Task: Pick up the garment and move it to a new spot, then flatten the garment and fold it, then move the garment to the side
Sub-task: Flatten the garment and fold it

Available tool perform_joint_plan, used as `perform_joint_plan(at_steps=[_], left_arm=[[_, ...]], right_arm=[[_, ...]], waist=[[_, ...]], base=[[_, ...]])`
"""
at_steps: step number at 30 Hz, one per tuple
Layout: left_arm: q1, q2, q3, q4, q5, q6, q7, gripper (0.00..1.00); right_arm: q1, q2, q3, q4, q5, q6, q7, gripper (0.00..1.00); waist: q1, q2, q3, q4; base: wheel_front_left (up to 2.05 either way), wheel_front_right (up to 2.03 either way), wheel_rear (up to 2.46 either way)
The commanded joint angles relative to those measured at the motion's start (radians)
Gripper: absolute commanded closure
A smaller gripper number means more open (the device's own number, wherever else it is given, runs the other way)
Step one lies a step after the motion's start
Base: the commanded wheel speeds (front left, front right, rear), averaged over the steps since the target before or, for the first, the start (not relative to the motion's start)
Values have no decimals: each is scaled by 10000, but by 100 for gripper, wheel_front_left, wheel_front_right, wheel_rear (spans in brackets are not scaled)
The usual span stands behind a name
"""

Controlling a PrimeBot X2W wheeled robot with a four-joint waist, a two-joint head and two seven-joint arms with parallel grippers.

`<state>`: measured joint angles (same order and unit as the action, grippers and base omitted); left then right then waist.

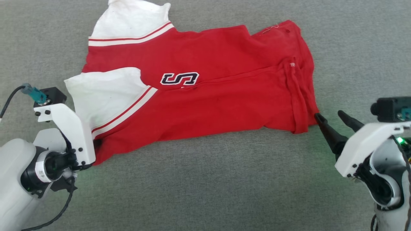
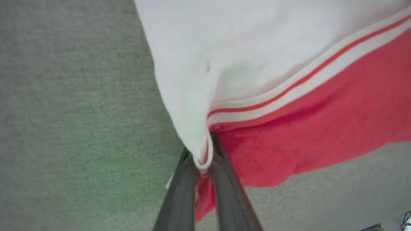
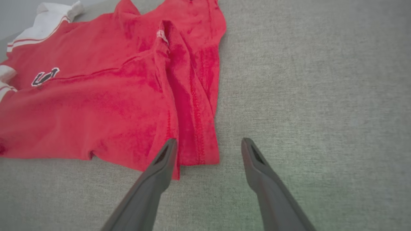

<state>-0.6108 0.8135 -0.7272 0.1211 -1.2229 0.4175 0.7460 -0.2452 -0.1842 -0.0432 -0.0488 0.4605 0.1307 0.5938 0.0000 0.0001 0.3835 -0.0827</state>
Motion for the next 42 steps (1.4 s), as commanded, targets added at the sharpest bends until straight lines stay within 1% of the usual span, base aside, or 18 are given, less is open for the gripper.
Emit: perform_joint_plan(at_steps=[1, 4, 8, 13, 14, 15, 17, 20, 23, 28, 34, 42], left_arm=[[423, -287, -437, 141, 32, -21, 127, 100], [282, -416, -471, 73, 102, -84, 116, 100], [73, -607, -535, 15, 216, -224, 77, 100], [-223, -866, -596, 142, 260, -408, 19, 100], [-264, -921, -603, 184, 272, -443, 11, 100], [-295, -991, -593, 216, 261, -457, -28, 100], [-323, -1053, -589, 296, 258, -538, -79, 100], [-351, -1015, -519, 359, 199, -633, -123, 100], [-348, -871, -440, 263, 120, -689, -43, 100], [-390, -481, -294, -131, 87, -533, 112, 100], [-193, 225, -120, -1229, 50, -30, 478, 100], [806, 1244, 91, -3177, -172, 915, 507, 100]], right_arm=[[-214, -67, 46, 89, 1, 0, 185, 0], [-667, -156, 68, 542, -22, 0, 825, 0], [-1418, -305, 356, 1371, -295, 0, 1772, 0], [-2093, -401, 1163, 2636, -316, 2, 2695, 0], [-2142, -385, 1298, 2916, -221, 0, 2906, 27], [-2182, -434, 1486, 3104, -173, 2, 3065, 100], [-2234, -583, 1735, 3312, -91, 2, 3304, 100], [-2344, -813, 1817, 3244, 133, 2, 3545, 100], [-2351, -1087, 1854, 2820, 464, 2, 3834, 100], [-2405, -1529, 1698, 2052, 877, 0, 4121, 100], [-1921, -1927, 1392, 734, 1290, 0, 4969, 100], [-515, -2173, 436, -1198, 1817, -1, 6308, 100]], waist=[[0, -1, 24, 88], [0, -1, 84, 235], [0, -1, 181, 405], [0, -1, 276, 594], [0, -1, 283, 625], [0, -1, 283, 661], [0, -1, 274, 714], [0, -1, 218, 765], [0, -1, 104, 797], [0, -1, -38, 855], [0, -1, -249, 971], [0, -1, -392, 1100]], base=[[0, 0, 0], [0, 0, 0], [0, 0, 0], [0, 0, 0], [0, 0, 0], [0, 0, 0], [0, 0, 0], [0, 0, 0], [0, 0, 0], [0, 0, 0], [0, 0, 0], [0, 0, 0]])
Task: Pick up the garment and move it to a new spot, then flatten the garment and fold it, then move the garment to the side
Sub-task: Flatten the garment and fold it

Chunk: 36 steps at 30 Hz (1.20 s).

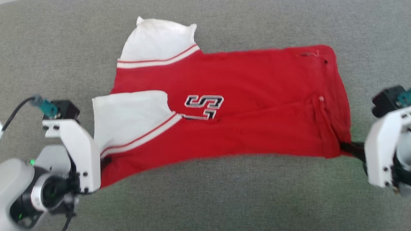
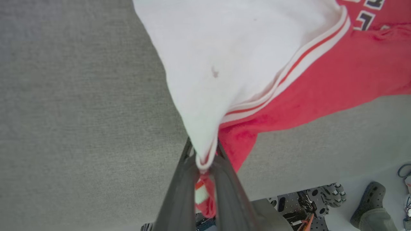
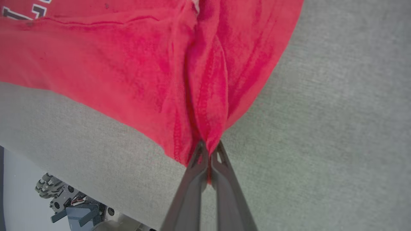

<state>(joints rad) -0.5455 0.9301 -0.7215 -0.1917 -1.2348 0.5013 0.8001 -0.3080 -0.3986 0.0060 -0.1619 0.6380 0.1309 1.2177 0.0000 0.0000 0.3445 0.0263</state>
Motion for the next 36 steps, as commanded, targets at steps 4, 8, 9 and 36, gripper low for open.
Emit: perform_joint_plan(at_steps=[4, 8, 9, 36], left_arm=[[817, 468, 112, -789, -211, 557, -132, 100], [1387, 603, 158, -1004, -403, 719, -356, 100], [1472, 587, 113, -938, -418, 709, -380, 100], [-718, 1587, 678, 121, 441, -430, 251, 0]], right_arm=[[991, 63, -663, -901, 107, -3, 646, 100], [1675, 470, -1177, -1327, 22, -3, 898, 100], [1826, 552, -1217, -1343, -44, -3, 908, 100], [1223, 1729, -850, -1133, -1202, -3, -4251, 0]], waist=[[0, 0, 24, 42], [0, 0, 110, 64], [0, 0, 131, 66], [0, 0, 77, -1166]], base=[[0, 0, 0], [0, 0, 0], [0, 0, 0], [0, 0, 0]])
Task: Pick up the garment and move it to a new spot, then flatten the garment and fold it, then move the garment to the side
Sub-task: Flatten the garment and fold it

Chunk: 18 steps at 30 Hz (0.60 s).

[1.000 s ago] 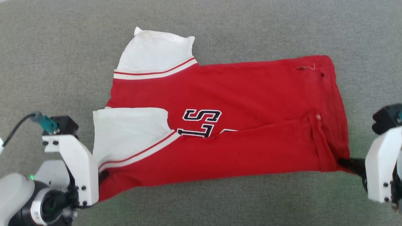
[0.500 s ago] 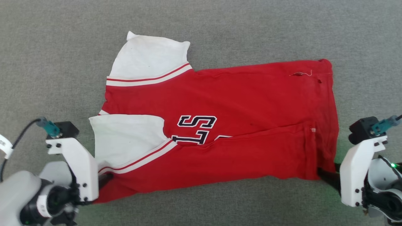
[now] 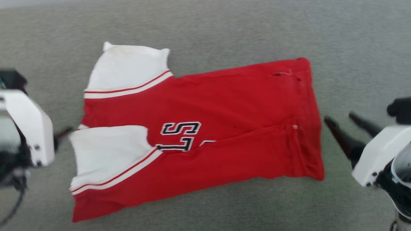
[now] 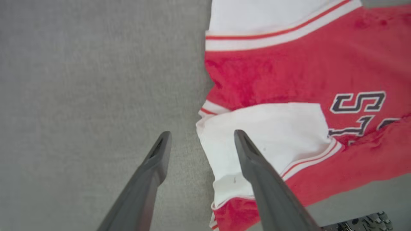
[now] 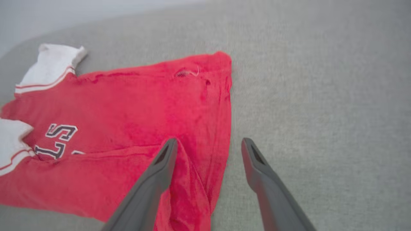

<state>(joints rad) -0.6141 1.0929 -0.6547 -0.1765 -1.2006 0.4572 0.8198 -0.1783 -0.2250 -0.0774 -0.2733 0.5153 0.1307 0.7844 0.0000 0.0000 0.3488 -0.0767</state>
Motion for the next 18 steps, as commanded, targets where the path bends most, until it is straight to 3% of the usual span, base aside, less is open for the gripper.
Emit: perform_joint_plan(at_steps=[1, 5, 11, 18], left_arm=[[-261, -67, 70, 104, 152, -87, 10, 0], [-1264, -277, 98, 955, 714, -721, -109, 0], [-2891, -1028, -110, 2909, 1440, -1855, -280, 0], [-4154, -1805, -397, 5520, 1913, -2597, -119, 0]], right_arm=[[-148, 87, 33, -71, -59, 0, -298, 0], [-545, 465, 389, -173, -441, 0, -1990, 0], [-1015, 1019, 960, 196, -858, 0, -4297, 0], [-1413, 1363, 1773, 1031, -704, 0, -5479, 0]], waist=[[0, 0, 65, -252], [0, 0, 265, -859], [0, 0, 640, -1685], [0, 0, 1061, -2457]], base=[[0, 0, 0], [0, 0, 0], [0, 0, 0], [0, 0, 0]])
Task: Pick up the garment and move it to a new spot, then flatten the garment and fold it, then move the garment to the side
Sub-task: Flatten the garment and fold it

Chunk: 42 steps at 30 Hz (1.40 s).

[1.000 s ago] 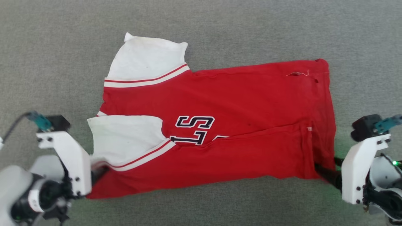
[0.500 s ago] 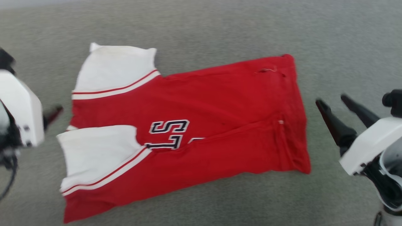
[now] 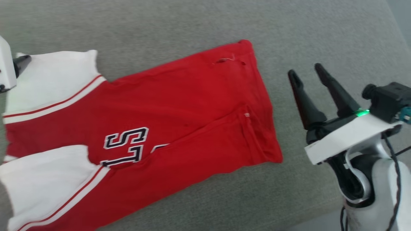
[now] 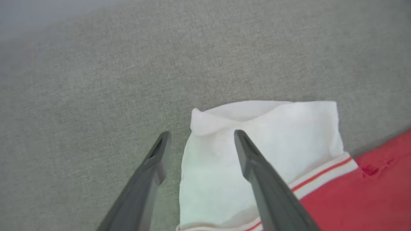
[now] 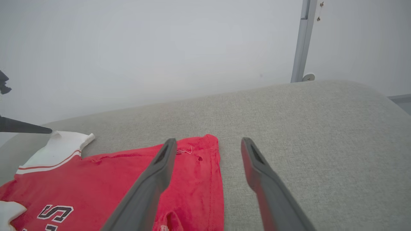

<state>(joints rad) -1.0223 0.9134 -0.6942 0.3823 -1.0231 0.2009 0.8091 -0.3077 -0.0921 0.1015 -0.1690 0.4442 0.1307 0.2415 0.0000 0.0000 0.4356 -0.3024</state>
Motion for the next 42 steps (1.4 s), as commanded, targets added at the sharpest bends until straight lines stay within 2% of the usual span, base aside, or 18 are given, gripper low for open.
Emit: perform_joint_plan(at_steps=[1, 6, 9, 10, 11, 13, 18, 24, 29, 36, 37, 38, 42], left_arm=[[-184, -87, -98, 272, 206, -99, 87, 0], [-616, -437, -543, 1977, 653, -143, 394, 0], [-557, -869, -649, 2936, 483, -70, 704, 0], [-483, -1091, -670, 3199, 252, -98, 1035, 19], [-413, -1299, -718, 3421, 106, -56, 1338, 100], [-460, -1554, -837, 3650, 18, -95, 1616, 100], [-895, -1974, -893, 3817, 61, -406, 1498, 100], [-1581, -2660, -1009, 4147, 253, -825, 1223, 100], [-2037, -3142, -1103, 4550, 375, -1117, 951, 100], [-2413, -3729, -1187, 5157, 441, -1492, 607, 100], [-2441, -3787, -1199, 5229, 446, -1533, 550, 100], [-2474, -3827, -1188, 5293, 450, -1607, 459, 100], [-2589, -3879, -1113, 5565, 360, -1805, 263, 100]], right_arm=[[-142, 34, 72, 86, 60, 0, -42, 0], [-392, -179, 486, 354, 360, 0, 242, 0], [-662, -379, 681, 529, 470, 0, 536, 0], [-783, -454, 731, 615, 493, 0, 674, 0], [-921, -539, 780, 706, 549, 0, 839, 0], [-1321, -737, 855, 930, 557, 0, 1171, 0], [-2372, -1097, 1112, 1654, 717, 0, 2010, 0], [-4344, -1690, 1717, 3356, 856, 0, 3216, 0], [-5712, -1909, 2418, 5154, 1108, -1, 4357, 0], [-6667, -1775, 3631, 7242, 1843, 0, 5856, 0], [-6747, -1808, 3815, 7416, 1941, 2, 6007, 41], [-6801, -1842, 3938, 7544, 2094, 0, 6105, 100], [-6985, -2176, 4166, 7629, 2430, -3, 5956, 100]], waist=[[0, 0, 248, -261], [0, 0, 502, -446], [0, 0, 646, -434], [0, 0, 684, -403], [0, 0, 719, -361], [0, 0, 791, -255], [0, 0, 920, 72], [0, 0, 1023, 682], [0, 0, 1098, 1062], [0, 0, 1160, 1404], [0, 0, 1159, 1448], [0, 0, 1156, 1494], [0, 0, 1017, 1674]], base=[[0, 0, 0], [0, 0, 0], [0, 0, 0], [0, 0, 0], [0, 0, 0], [0, 0, 0], [0, 0, 0], [0, 0, 0], [0, 0, 0], [0, 0, 0], [0, 0, 0], [0, 0, 0], [0, 0, 0]])
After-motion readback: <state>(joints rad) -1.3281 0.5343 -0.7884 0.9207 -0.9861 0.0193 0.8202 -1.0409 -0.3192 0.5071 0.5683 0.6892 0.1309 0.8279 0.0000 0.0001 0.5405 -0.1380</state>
